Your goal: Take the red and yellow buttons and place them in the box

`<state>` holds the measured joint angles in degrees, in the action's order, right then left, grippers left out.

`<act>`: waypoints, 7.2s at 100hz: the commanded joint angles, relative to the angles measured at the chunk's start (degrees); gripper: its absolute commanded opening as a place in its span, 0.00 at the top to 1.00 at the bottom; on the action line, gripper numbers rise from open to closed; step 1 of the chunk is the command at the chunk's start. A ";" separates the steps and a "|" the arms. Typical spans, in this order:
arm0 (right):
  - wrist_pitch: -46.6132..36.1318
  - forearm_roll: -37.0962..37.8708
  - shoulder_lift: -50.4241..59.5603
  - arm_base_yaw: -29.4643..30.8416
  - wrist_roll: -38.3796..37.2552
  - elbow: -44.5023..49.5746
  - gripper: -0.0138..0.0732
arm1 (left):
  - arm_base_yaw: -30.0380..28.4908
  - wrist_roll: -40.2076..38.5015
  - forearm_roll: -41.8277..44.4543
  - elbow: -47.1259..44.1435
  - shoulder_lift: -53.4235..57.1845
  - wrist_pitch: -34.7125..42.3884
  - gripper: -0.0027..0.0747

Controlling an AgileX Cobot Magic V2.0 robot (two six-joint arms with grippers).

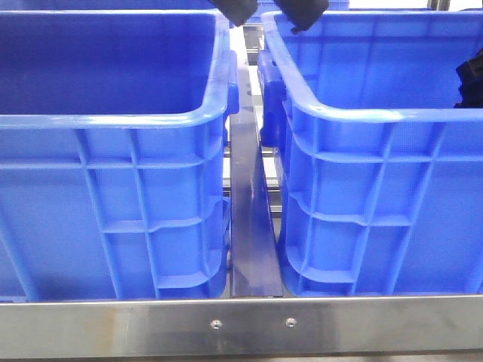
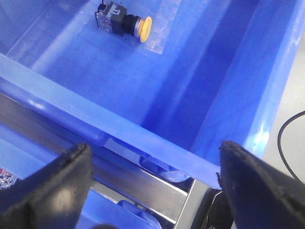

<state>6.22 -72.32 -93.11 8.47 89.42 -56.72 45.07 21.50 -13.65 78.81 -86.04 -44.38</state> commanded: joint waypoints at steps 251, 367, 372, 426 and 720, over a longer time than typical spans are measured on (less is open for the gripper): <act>18.02 -10.05 40.91 0.40 0.19 20.44 0.92 | -13.80 -30.77 20.50 -10.92 16.03 10.91 0.99; 7.08 -23.49 82.96 -0.67 -3.66 40.88 0.91 | -39.79 -30.77 20.63 -45.91 74.37 18.04 0.99; 8.34 -23.49 83.33 -0.88 -3.66 40.88 0.91 | -39.79 -30.77 20.63 -46.90 76.49 18.04 0.99; 9.13 -23.62 83.39 -0.95 -3.66 40.88 0.91 | -39.79 -30.77 20.88 -49.01 82.64 17.60 0.99; 9.53 -23.72 83.03 -0.95 -3.66 40.88 0.91 | -46.29 -24.08 16.42 -79.93 88.08 43.74 0.99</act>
<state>15.04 -94.37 -9.12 7.47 85.41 -14.32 -1.60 -2.03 2.85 0.03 0.28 -5.24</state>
